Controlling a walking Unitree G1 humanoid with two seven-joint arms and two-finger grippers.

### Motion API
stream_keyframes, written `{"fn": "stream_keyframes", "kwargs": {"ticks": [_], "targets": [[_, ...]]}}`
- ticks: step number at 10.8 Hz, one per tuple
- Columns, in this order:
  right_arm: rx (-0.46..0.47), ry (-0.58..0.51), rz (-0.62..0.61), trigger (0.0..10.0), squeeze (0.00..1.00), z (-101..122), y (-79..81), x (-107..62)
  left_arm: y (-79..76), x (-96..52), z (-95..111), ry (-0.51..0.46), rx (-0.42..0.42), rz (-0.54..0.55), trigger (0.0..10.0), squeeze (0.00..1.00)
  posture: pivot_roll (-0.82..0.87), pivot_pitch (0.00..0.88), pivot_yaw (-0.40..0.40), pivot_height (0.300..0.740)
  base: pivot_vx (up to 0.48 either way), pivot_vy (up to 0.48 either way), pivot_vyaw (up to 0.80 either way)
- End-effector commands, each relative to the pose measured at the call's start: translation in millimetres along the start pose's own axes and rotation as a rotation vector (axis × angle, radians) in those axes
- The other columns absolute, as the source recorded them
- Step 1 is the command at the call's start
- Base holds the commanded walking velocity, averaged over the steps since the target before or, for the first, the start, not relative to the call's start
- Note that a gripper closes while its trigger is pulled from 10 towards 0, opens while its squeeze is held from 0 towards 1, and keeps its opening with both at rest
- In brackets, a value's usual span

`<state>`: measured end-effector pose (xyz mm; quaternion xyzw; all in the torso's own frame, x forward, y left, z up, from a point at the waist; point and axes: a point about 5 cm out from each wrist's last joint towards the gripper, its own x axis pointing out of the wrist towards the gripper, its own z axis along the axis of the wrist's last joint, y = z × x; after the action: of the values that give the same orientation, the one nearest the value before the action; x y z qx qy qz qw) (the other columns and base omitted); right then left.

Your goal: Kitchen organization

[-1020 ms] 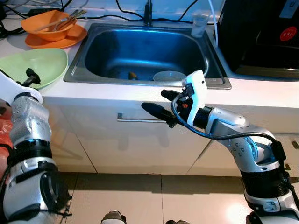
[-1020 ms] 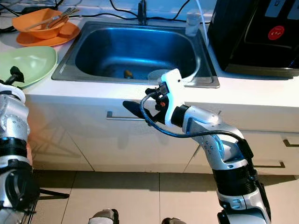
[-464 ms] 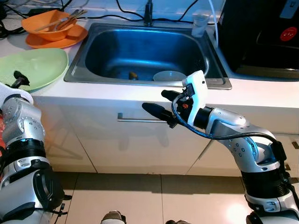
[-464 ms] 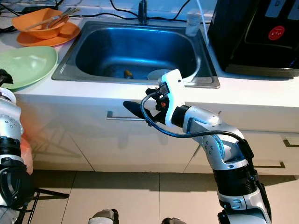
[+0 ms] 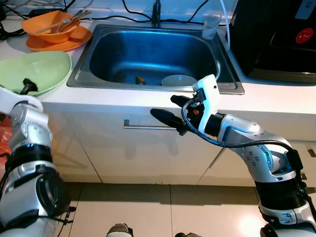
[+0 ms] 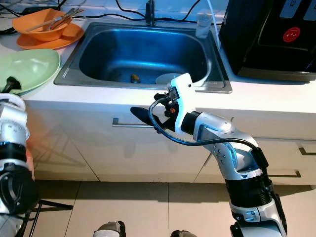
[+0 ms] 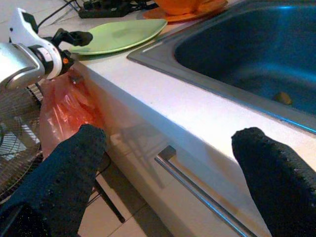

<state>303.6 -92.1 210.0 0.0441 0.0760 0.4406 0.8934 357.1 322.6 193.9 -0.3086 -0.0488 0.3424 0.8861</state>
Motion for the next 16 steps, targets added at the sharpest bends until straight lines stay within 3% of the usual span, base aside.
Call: {"fn": "stream_keyframes", "kwargs": {"ticks": [1,10,13,16], "targets": [[-0.002,-0.004,0.008,10.0,0.09,2,2.5,-3.6,-3.4,1.2,1,0.005,-0.015,-0.015,10.0,0.00,0.08,0.108,-0.004,0.740,0.000,0.000,0.00],[0.004,0.007,0.046,10.0,0.09,-1,11.5,-8.2,-15.2,7.4,9,0.003,-0.058,-0.076,10.0,0.00,0.07,0.120,0.008,0.740,0.000,0.000,0.00],[-0.010,-0.012,0.038,10.0,0.13,0,11.5,-7.6,-25.6,4.2,4,0.014,-0.001,-0.126,10.0,0.00,0.07,0.121,0.012,0.740,0.000,0.000,0.00],[-0.013,-0.021,0.028,10.0,0.15,1,10.9,-5.5,-22.2,0.2,-10,0.052,0.025,-0.108,10.0,0.00,0.08,0.120,0.014,0.740,0.000,0.000,0.80]]}}
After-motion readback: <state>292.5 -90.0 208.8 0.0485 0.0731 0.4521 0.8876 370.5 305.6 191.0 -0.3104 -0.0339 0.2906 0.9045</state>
